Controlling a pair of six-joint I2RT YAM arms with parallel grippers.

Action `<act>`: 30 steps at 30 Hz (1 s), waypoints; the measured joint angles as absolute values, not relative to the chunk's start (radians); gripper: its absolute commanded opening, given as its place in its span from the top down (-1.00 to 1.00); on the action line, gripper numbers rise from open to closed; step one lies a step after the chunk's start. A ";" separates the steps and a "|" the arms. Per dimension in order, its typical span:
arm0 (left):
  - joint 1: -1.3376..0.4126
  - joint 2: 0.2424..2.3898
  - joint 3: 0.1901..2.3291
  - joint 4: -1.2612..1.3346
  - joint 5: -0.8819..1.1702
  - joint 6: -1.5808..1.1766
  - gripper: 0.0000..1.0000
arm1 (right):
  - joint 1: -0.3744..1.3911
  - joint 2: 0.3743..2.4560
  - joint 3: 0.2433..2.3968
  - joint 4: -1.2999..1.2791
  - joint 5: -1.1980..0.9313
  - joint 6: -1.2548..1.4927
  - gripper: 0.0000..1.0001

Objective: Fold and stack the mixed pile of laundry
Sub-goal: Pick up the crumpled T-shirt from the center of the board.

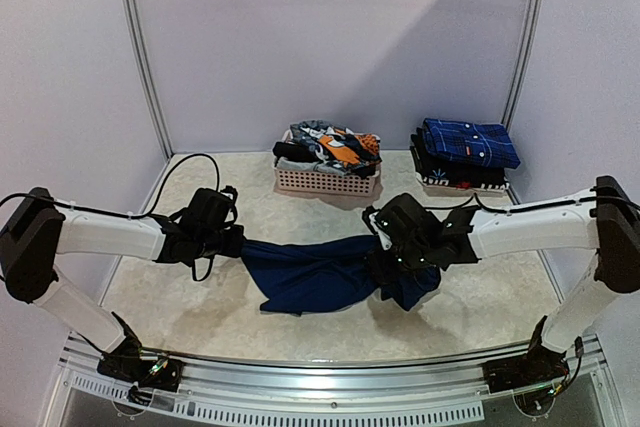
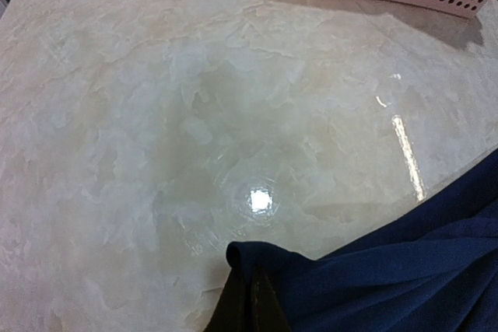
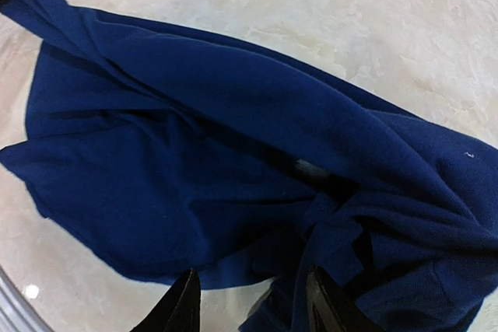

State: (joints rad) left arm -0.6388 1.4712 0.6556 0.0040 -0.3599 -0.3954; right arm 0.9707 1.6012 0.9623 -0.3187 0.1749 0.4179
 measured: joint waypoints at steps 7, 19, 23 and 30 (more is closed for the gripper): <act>-0.638 1.471 0.656 0.005 -0.360 -0.395 1.00 | 0.971 1.678 1.000 -0.366 0.281 0.433 0.16; -0.638 1.471 0.656 0.008 -0.360 -0.395 1.00 | 0.971 1.707 1.010 -0.456 0.427 0.458 0.94; -0.638 1.471 0.655 0.010 -0.360 -0.395 1.00 | 0.968 1.707 1.010 -0.474 0.460 0.468 1.00; -0.638 1.452 0.649 0.009 -0.378 -0.395 1.00 | 0.951 1.626 0.994 -0.494 0.493 0.471 1.00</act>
